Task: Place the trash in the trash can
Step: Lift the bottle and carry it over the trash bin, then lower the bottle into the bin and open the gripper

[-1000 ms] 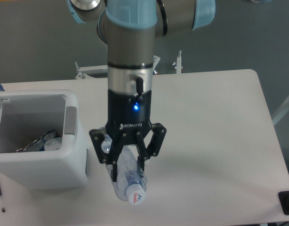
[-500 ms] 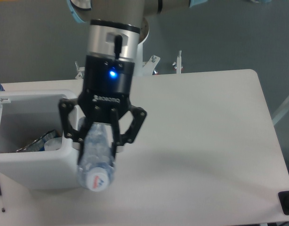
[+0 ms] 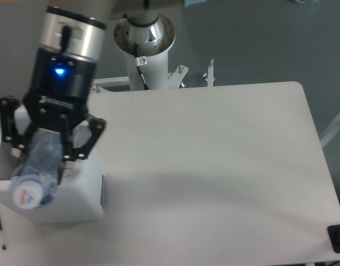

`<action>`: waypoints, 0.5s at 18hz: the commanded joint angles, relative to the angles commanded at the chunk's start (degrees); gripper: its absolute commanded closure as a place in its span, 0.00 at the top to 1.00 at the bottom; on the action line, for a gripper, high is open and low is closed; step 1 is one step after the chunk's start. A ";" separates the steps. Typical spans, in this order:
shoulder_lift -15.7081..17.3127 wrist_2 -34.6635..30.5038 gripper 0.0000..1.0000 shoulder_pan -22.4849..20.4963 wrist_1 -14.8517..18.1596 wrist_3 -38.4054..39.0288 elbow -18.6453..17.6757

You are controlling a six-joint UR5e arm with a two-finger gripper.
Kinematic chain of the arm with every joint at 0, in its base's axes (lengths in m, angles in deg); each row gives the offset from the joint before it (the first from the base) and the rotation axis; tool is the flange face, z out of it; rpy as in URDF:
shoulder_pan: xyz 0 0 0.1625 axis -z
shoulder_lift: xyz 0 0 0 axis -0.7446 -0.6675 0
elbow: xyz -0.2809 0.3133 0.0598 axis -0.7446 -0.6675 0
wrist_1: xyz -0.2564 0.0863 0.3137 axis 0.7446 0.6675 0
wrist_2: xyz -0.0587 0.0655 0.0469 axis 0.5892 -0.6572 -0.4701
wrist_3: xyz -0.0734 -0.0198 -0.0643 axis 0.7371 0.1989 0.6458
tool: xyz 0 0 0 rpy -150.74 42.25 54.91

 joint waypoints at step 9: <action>-0.53 -0.09 0.55 1.93 -1.95 -1.05 -2.82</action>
